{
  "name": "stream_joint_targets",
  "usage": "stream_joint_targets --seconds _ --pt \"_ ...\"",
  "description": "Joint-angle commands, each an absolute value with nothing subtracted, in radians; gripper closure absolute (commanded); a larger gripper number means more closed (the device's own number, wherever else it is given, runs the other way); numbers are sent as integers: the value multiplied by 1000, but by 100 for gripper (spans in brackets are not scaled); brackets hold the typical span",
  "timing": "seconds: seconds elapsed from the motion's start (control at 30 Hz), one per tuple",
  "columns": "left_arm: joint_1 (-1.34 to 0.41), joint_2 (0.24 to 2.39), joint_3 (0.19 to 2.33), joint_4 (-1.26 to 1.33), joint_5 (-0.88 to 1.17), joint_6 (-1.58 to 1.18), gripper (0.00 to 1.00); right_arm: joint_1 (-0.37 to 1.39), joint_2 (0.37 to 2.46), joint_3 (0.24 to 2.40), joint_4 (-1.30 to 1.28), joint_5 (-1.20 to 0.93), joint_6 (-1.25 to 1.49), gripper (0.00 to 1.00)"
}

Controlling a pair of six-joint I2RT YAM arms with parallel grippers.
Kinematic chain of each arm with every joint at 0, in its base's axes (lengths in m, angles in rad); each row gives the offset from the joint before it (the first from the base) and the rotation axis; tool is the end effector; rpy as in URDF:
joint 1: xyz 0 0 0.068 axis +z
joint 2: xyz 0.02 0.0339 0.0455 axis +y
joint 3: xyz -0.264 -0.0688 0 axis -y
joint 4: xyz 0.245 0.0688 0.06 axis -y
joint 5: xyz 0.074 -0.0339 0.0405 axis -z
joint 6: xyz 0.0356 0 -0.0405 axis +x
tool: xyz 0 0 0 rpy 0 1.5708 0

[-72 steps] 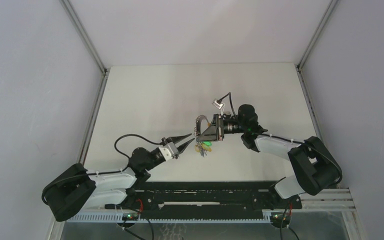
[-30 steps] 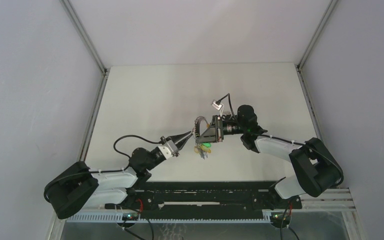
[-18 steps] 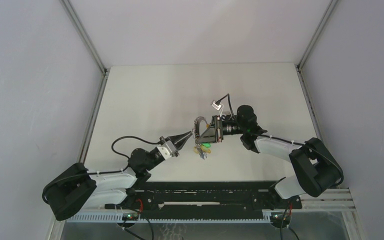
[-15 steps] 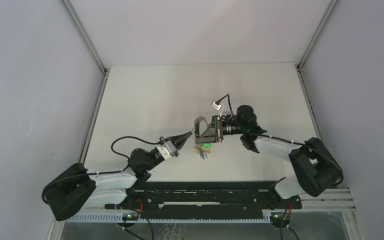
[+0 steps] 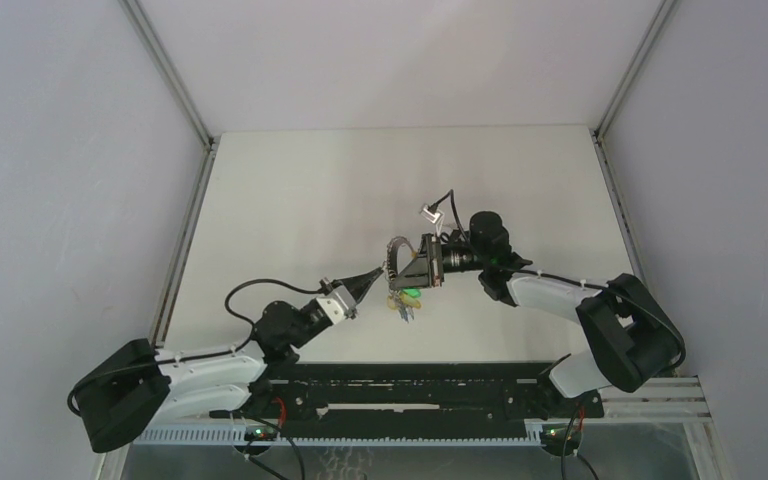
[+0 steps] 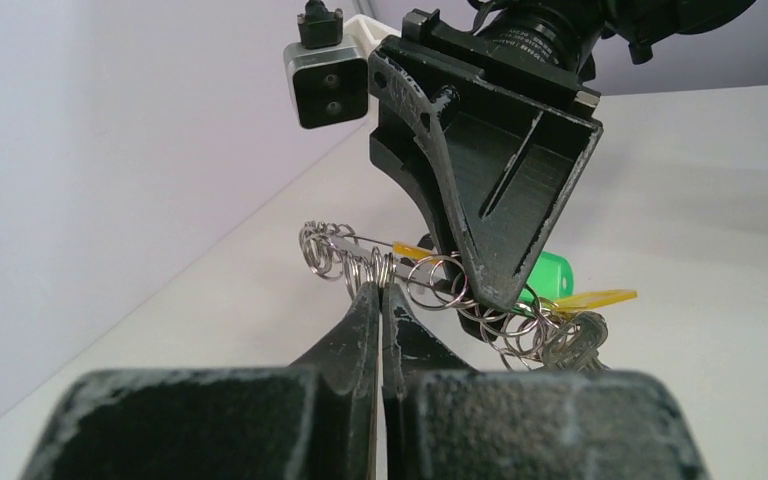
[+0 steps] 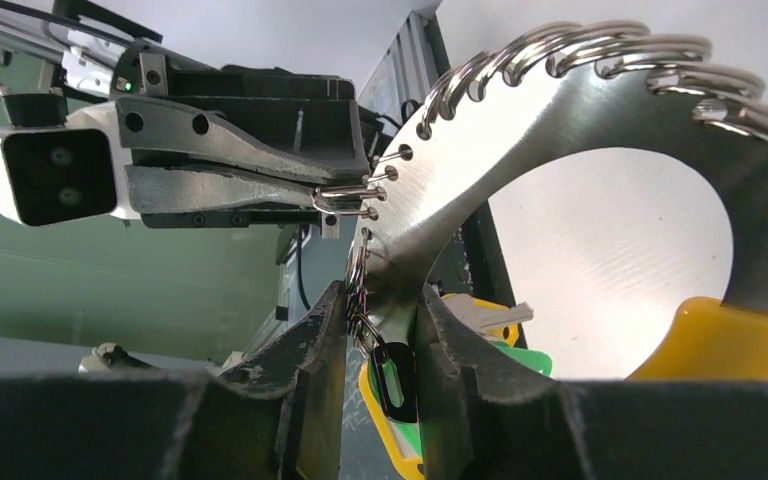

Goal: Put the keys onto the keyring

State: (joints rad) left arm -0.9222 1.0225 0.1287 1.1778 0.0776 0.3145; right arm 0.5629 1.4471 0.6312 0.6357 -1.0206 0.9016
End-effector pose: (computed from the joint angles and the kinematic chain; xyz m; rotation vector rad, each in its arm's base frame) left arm 0.1112 -0.1513 0.2161 0.8129 1.0259 -0.5700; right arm 0.2292 0.1805 0.2216 -0.5570 2.0320 1.8595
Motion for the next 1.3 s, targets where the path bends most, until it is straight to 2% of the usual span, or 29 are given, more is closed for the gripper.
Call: stream_joint_targets --seconds 0.0,0.33,0.5,0.67,0.8,0.97,1.27 --pt "-946 924 203 1008 -59 333 100 557 1436 672 578 -977 811 96" --pt "-953 803 292 640 -74 269 100 534 1254 672 252 -861 427 57" --pt "-953 760 372 434 -59 256 100 531 1162 680 131 -780 246 47" --pt "-953 763 464 266 -46 247 100 545 1149 680 183 -782 144 45" --pt "-954 751 474 234 -26 245 100 588 1164 669 227 -813 -23 44" --pt "-953 754 472 249 11 243 100 649 1154 628 324 -821 -235 44" --pt "-953 734 389 428 74 210 100 663 1237 624 461 -888 -257 54"
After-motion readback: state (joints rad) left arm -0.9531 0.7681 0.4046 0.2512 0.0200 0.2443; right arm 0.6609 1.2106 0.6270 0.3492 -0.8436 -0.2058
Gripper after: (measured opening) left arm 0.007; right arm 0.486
